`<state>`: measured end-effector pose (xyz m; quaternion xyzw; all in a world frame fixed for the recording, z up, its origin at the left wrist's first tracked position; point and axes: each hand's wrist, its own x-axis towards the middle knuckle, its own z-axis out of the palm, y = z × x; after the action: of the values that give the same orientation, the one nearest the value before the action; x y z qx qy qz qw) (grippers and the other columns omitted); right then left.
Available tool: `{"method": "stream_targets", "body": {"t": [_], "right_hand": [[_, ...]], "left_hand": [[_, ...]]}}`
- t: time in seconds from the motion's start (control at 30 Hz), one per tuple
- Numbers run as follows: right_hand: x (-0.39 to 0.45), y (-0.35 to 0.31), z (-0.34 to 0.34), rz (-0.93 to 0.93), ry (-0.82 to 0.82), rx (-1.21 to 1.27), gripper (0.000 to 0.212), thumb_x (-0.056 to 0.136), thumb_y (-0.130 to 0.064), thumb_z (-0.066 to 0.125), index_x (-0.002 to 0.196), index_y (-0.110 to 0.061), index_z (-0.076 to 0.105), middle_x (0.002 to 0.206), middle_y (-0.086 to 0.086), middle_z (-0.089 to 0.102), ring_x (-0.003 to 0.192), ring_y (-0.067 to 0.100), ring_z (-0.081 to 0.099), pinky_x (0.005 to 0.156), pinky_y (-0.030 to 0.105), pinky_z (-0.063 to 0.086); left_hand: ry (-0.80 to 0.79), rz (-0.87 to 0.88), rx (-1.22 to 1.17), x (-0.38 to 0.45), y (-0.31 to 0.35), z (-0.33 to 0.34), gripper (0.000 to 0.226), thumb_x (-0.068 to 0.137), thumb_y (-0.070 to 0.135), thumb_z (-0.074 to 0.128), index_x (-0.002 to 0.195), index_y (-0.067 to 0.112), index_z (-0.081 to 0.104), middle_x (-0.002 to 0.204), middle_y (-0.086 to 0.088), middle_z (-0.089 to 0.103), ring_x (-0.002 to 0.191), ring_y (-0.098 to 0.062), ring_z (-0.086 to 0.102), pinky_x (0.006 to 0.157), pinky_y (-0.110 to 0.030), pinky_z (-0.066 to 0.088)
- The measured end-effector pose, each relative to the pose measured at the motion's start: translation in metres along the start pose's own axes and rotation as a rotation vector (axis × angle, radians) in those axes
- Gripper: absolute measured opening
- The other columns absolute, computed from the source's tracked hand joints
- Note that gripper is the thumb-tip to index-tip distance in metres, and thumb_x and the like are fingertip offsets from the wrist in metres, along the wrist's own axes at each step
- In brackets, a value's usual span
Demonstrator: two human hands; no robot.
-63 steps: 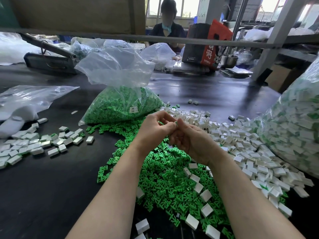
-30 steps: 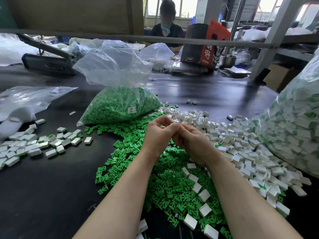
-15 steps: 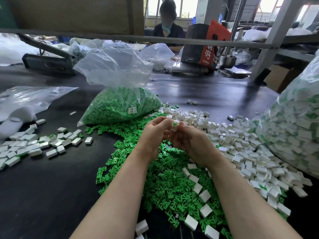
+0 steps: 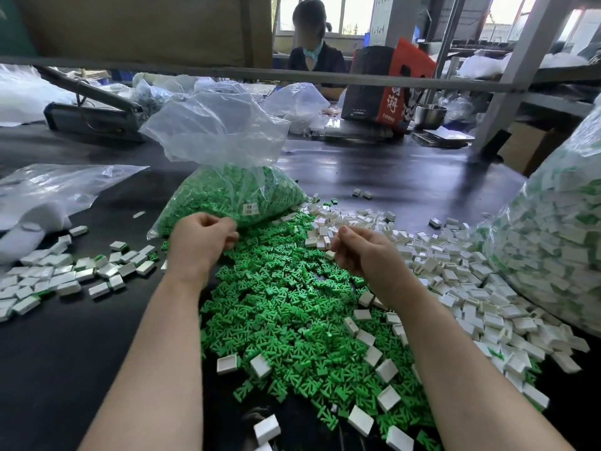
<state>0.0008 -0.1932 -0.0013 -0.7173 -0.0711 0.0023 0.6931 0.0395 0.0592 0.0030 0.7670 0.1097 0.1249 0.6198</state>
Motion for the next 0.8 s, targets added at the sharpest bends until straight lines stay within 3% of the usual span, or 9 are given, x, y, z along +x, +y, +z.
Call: {"method": "stream_targets", "body": {"t": [0.1, 0.23, 0.37, 0.47, 0.7, 0.8], "right_hand": [[0.000, -0.003, -0.002, -0.011, 0.011, -0.039, 0.033, 0.103, -0.017, 0.045, 0.077, -0.007, 0.062, 0.055, 0.001, 0.056, 0.045, 0.006, 0.045, 0.045, 0.013, 0.035], [0.001, -0.004, -0.006, -0.016, 0.037, -0.085, 0.031, 0.103, -0.015, 0.046, 0.078, -0.005, 0.061, 0.057, 0.003, 0.055, 0.044, 0.004, 0.046, 0.045, 0.011, 0.036], [0.002, -0.006, -0.010, -0.007, 0.057, -0.089, 0.031, 0.102, -0.015, 0.047, 0.076, -0.006, 0.062, 0.055, 0.001, 0.055, 0.044, 0.003, 0.046, 0.045, 0.010, 0.035], [0.002, -0.005, -0.012, -0.008, 0.084, -0.118, 0.032, 0.102, -0.016, 0.048, 0.075, -0.008, 0.063, 0.056, 0.001, 0.055, 0.044, 0.003, 0.046, 0.044, 0.011, 0.035], [0.004, -0.001, -0.015, 0.012, 0.105, -0.198, 0.032, 0.102, -0.021, 0.049, 0.077, -0.009, 0.065, 0.056, -0.001, 0.057, 0.056, 0.017, 0.043, 0.050, 0.019, 0.036], [0.003, 0.000, -0.015, 0.007, 0.109, -0.232, 0.033, 0.102, -0.021, 0.049, 0.075, -0.011, 0.065, 0.053, -0.003, 0.057, 0.054, 0.016, 0.041, 0.047, 0.016, 0.034]], "left_hand": [[0.218, -0.051, 0.214, 0.011, -0.018, -0.025, 0.011, 0.076, 0.021, 0.067, 0.069, 0.013, 0.065, 0.077, -0.013, 0.072, 0.071, -0.027, 0.067, 0.072, -0.038, 0.054], [0.338, -0.114, 0.463, 0.007, -0.028, -0.042, 0.008, 0.076, 0.020, 0.069, 0.072, 0.013, 0.066, 0.070, -0.010, 0.064, 0.081, -0.036, 0.063, 0.064, -0.032, 0.040], [0.432, -0.177, 0.554, 0.005, -0.029, -0.049, 0.022, 0.082, 0.014, 0.063, 0.103, 0.010, 0.068, 0.106, -0.017, 0.067, 0.104, -0.041, 0.060, 0.077, -0.038, 0.042], [0.498, -0.190, 0.599, 0.002, -0.029, -0.052, 0.026, 0.085, 0.011, 0.060, 0.110, 0.008, 0.066, 0.116, -0.021, 0.064, 0.111, -0.044, 0.057, 0.088, -0.045, 0.046], [0.513, -0.145, 0.806, -0.005, -0.018, -0.041, 0.035, 0.082, 0.011, 0.061, 0.117, 0.006, 0.062, 0.123, -0.026, 0.055, 0.115, -0.046, 0.049, 0.094, -0.049, 0.042], [0.416, -0.047, 0.829, -0.005, -0.011, -0.027, 0.037, 0.081, 0.009, 0.060, 0.117, 0.002, 0.060, 0.125, -0.028, 0.050, 0.117, -0.045, 0.045, 0.097, -0.047, 0.039]]}}
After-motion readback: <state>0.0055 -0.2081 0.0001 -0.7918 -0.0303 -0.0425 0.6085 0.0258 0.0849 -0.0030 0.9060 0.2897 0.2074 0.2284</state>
